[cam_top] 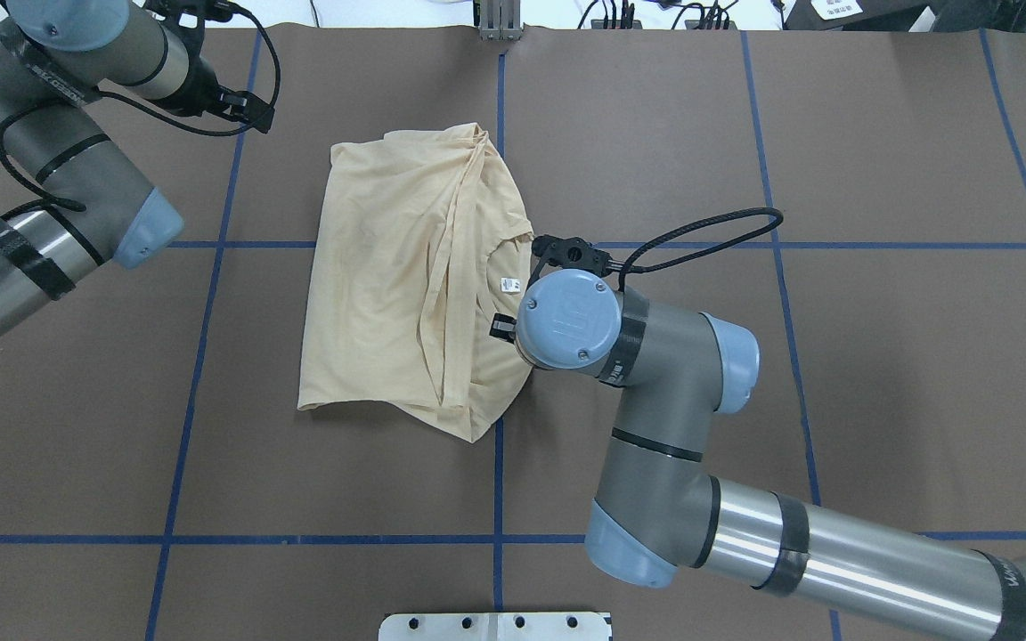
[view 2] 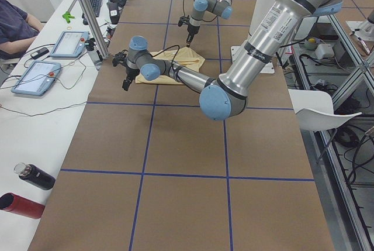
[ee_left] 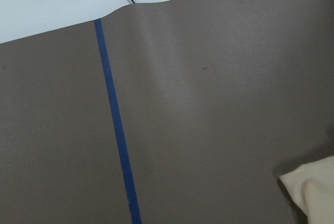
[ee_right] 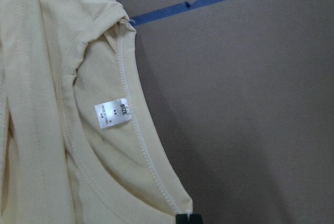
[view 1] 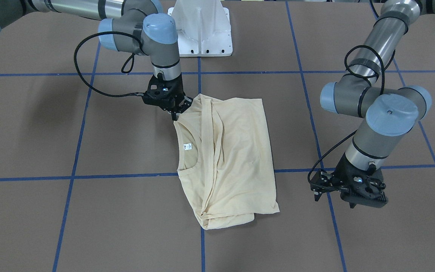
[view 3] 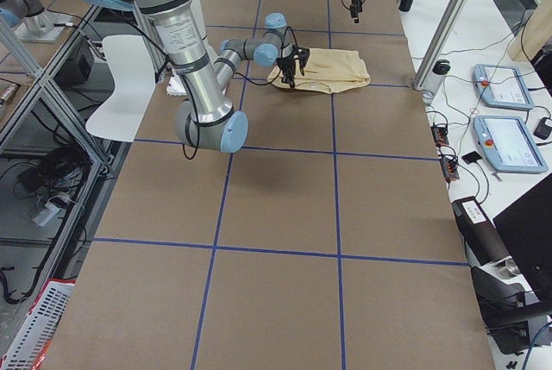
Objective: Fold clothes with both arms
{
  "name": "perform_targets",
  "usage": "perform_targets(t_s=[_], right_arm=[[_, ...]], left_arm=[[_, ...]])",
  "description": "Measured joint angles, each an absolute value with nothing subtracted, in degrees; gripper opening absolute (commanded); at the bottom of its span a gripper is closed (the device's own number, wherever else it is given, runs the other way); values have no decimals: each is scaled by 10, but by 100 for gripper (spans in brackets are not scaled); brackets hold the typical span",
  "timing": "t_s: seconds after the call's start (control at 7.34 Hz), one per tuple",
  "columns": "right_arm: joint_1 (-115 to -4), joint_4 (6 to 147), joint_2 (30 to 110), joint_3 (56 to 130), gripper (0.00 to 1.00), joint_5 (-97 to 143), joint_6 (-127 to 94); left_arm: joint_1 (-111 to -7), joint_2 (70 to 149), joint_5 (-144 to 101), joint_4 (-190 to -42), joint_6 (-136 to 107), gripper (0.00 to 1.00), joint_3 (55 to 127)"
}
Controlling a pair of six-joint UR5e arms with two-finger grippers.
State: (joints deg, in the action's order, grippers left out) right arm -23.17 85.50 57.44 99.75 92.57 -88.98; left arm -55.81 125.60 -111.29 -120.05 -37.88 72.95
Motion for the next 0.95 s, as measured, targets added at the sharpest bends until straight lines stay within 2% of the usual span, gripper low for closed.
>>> perform_targets(t_s=[0.27,0.54,0.95], right_arm=[[-220,857,629,1047,0,923,-887],[-210,857,655,1067,99,914,-887],[-200,862,643,1063,100,903,-881]], left_arm=[[-558,1256,-1114,-1200,-385,100,731],[-557,1255,-1114,-1200,-385,100,731],[-556,1246,-1115,-1201,-384,100,735]])
